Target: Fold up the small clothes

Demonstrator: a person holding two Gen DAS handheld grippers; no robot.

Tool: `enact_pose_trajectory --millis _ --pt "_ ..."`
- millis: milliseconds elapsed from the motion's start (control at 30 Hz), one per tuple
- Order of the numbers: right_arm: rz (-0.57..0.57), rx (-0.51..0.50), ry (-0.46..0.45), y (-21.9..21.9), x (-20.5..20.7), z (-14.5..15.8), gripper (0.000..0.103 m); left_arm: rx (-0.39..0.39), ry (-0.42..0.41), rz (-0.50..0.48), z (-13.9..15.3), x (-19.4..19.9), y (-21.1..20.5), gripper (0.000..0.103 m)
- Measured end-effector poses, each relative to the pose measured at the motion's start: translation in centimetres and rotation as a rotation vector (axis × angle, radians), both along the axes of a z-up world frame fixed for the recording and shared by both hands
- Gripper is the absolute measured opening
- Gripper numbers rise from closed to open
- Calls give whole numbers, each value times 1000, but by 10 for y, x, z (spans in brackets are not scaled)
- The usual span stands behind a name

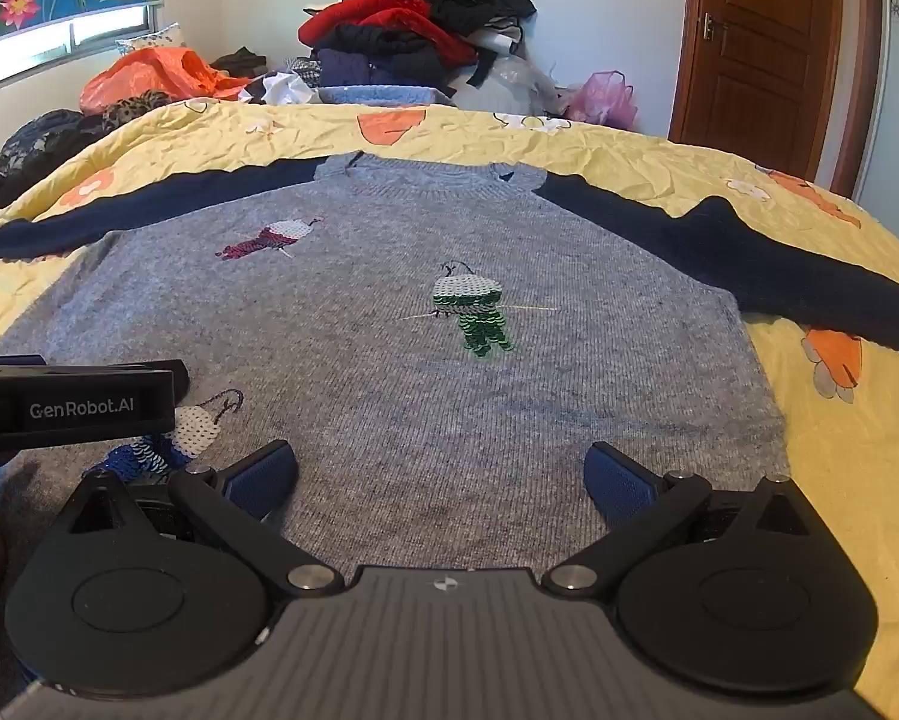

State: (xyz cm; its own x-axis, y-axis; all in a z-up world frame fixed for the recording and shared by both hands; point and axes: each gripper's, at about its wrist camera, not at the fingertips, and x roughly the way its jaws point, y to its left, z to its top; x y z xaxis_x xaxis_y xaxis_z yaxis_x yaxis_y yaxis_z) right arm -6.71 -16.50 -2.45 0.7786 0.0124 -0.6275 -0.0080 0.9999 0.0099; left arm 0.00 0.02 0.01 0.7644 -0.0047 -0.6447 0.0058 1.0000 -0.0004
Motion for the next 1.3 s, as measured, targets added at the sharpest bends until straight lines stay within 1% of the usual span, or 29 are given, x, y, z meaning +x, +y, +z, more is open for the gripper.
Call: enact_pose_trajectory --millis 1100,1200,1233,1300 --pt "-1 -5 1 1 2 0 103 6 2 -2 1 -2 -1 103" --pt "0 15 -8 -4 -3 0 103 4 1 -3 2 -1 0 103" --pt "-18 33 -25 -9 -10 1 102 5 2 -3 1 -1 -1 103" --pt "-93 77 -62 -27 -29 4 103 4 2 -4 1 -1 -1 103"
